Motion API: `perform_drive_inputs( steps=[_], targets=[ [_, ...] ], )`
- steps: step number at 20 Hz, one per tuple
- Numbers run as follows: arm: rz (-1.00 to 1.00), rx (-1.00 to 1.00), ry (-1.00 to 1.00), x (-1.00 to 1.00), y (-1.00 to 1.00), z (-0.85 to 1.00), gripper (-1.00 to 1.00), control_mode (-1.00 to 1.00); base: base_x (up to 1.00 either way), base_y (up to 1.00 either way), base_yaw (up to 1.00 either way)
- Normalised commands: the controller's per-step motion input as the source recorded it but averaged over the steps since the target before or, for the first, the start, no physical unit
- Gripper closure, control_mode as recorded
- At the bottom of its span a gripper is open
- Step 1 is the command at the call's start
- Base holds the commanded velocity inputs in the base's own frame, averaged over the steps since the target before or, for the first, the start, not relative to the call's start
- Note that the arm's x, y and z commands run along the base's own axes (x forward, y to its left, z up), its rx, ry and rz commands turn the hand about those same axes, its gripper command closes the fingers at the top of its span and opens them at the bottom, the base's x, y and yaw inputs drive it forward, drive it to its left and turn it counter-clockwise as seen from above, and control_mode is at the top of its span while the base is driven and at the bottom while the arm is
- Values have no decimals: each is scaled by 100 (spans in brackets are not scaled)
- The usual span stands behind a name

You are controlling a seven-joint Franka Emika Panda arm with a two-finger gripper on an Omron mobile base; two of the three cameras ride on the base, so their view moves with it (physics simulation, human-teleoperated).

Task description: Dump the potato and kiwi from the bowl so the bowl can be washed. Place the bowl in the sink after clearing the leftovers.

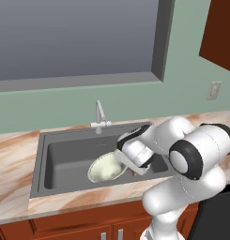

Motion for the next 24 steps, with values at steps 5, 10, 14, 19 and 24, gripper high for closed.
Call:
perform_drive_inputs(
  steps=[5,10,14,19,24],
  targets=[
    [0,0,27,28,62,21,100,-100,0,0,0],
    [2,0,0,5,38,-6,100,-100,0,0,0],
    [3,0,0,3,29,-47,100,-100,0,0,0],
    [1,0,0,17,13,-29,100,-100,0,0,0],
    [0,0,0,17,1,-58,100,-100,0,0,0]
  ],
)
